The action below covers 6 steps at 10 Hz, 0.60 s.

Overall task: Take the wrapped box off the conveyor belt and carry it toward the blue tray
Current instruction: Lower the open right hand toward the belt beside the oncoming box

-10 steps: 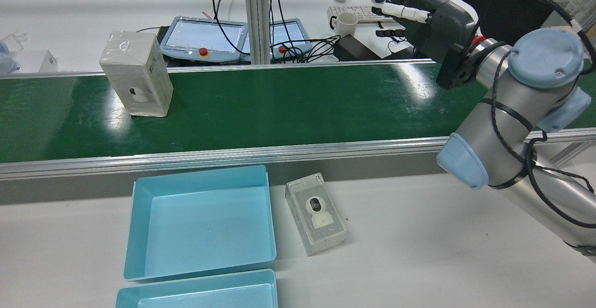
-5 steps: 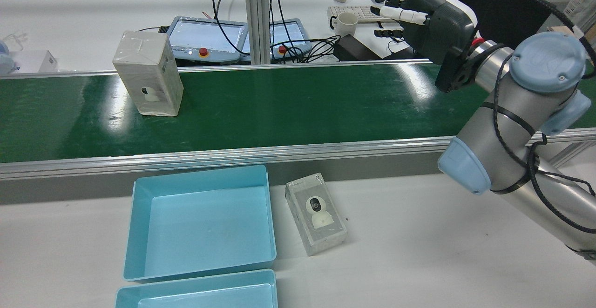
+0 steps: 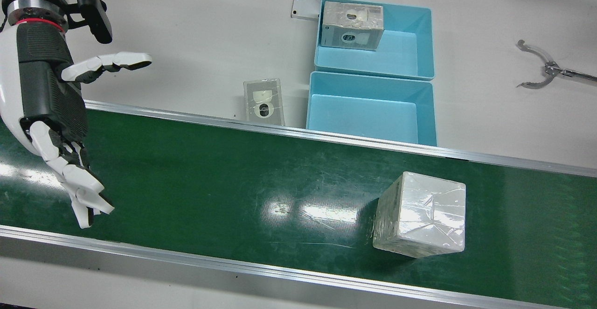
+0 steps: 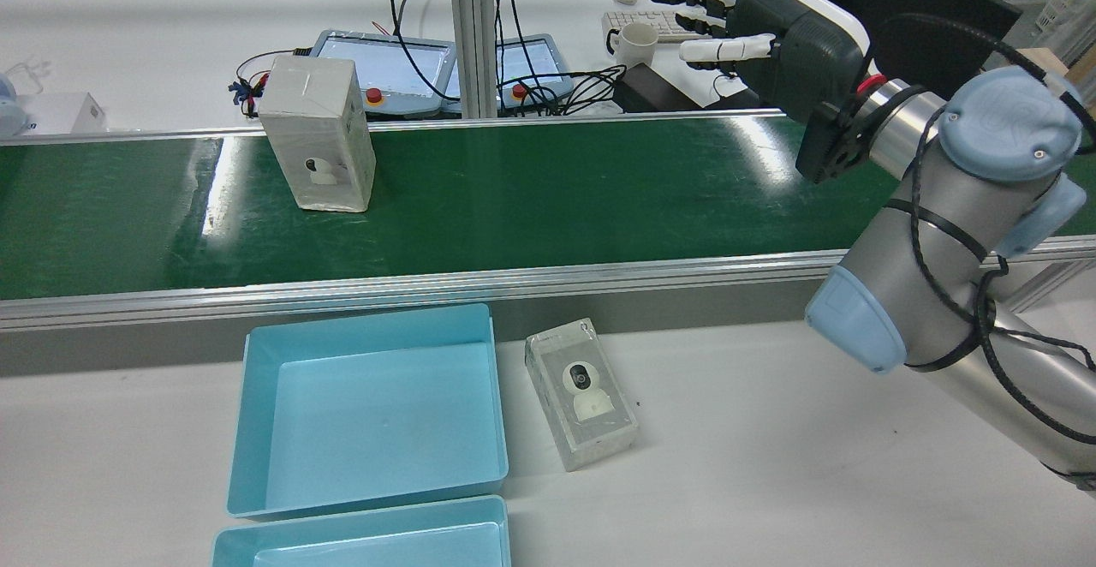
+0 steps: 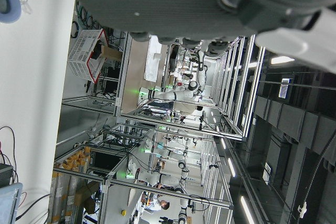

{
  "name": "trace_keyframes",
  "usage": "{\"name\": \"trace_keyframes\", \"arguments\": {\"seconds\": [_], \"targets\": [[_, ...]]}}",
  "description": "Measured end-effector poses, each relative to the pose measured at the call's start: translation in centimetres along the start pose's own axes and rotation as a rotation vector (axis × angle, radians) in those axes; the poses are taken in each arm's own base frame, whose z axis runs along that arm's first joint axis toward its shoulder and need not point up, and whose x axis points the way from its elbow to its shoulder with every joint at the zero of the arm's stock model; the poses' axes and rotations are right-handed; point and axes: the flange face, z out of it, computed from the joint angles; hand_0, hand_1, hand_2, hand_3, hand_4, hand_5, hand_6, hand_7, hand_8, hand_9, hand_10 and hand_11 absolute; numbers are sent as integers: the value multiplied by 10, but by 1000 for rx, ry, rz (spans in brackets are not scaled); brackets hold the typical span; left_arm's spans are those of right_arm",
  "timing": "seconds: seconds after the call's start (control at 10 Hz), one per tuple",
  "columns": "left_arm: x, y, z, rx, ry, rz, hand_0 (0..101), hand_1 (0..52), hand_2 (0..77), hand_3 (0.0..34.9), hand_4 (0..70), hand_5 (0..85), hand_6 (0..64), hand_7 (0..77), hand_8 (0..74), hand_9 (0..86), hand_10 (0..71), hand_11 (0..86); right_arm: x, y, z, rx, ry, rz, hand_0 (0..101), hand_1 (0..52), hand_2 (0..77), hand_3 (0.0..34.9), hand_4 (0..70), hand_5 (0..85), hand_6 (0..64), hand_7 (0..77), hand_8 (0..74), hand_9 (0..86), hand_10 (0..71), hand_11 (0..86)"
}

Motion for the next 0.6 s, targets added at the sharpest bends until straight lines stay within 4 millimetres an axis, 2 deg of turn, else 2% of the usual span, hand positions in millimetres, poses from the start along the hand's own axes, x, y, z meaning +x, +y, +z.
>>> {"name": "trace_keyframes", "arguments": {"seconds": [0.2, 0.3, 0.6], "targets": [[0, 0, 0, 0, 0, 0, 0, 0, 11, 0, 0, 5, 0, 5, 5, 0, 0, 0, 12, 8, 5, -12, 14, -20, 401, 87, 131, 301, 131, 191, 0, 191, 11, 60, 33, 49], [0, 0, 0, 0, 0, 0, 0, 0, 11, 0, 0, 5, 0, 5, 5, 0, 0, 0, 15, 9, 6, -13, 18, -25, 401, 87, 131, 301, 131, 164, 0, 191, 11, 60, 33, 49], [0, 0, 0, 0, 0, 0, 0, 0, 5, 0, 0, 5, 0, 5, 5, 0, 0, 0, 32, 9, 6, -9, 27, -51, 401, 87, 142, 300, 131, 164, 0, 191, 11, 60, 33, 49]]}}
